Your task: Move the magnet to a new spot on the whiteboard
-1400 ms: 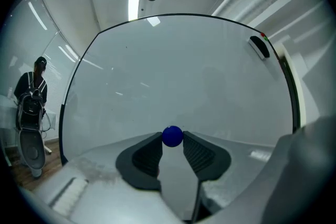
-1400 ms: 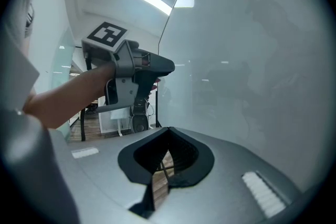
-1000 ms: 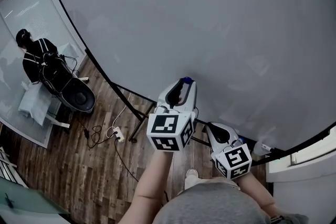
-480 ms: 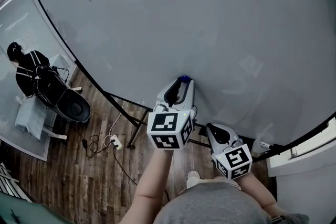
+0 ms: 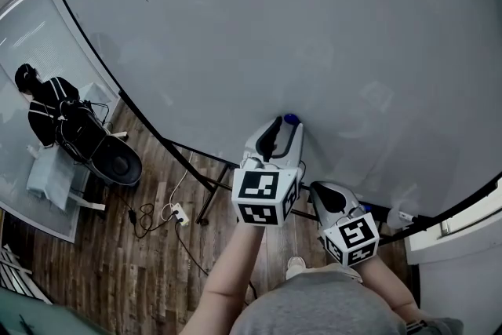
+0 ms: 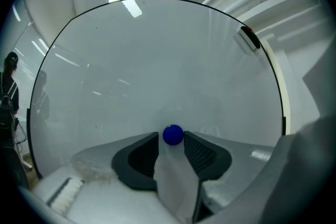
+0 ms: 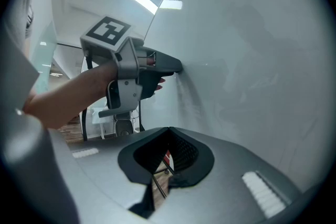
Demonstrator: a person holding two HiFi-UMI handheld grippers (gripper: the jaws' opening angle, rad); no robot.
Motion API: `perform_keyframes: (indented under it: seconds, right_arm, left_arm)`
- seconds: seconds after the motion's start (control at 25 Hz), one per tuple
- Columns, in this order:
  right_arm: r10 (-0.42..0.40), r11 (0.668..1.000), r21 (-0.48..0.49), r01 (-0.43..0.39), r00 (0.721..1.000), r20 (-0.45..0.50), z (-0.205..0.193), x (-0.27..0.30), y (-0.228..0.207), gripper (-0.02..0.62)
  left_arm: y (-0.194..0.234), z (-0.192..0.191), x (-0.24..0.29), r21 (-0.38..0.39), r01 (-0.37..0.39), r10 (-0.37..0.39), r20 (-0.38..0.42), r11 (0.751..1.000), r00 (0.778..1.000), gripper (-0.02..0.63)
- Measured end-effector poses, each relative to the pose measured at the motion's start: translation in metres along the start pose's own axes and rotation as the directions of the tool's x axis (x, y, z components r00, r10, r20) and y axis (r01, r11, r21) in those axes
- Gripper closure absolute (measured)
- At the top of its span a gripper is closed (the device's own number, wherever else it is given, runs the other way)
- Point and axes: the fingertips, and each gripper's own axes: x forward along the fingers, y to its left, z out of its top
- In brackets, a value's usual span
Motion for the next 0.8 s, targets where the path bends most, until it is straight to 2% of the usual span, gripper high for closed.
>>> perform_keyframes:
  seconds: [0.16, 0.28, 0.56, 0.8]
  right_arm:
    - [-0.001, 1.0, -0.001, 0.001, 1.0, 0.007, 0.003, 0.009, 0.007, 0.594]
    - [-0.001, 1.0, -0.005, 0.001, 1.0, 0.01, 0.003, 0.017, 0.014, 0.594]
    - [0.016, 1.0, -0.018, -0.016, 1.0, -0.013, 0.003, 0.026, 0.034, 0.594]
    - [0.052, 0.998, -0.031, -0.053, 0.998, -0.024, 0.003, 0.025, 0.068, 0.594]
  left_arm:
    - [0.005, -0.004, -0.009, 0.001, 0.015, -0.015, -0.001, 1.0, 1.0, 0.457]
    - [0.018, -0.01, -0.018, -0.017, -0.003, 0.003, 0.004, 1.0, 1.0, 0.457]
    - [0.063, -0.042, -0.059, -0.11, -0.115, 0.113, -0.024, 0.987, 0.993, 0.472]
    - [0.094, -0.06, -0.119, -0.156, -0.238, 0.234, -0.042, 0.959, 0.971, 0.509]
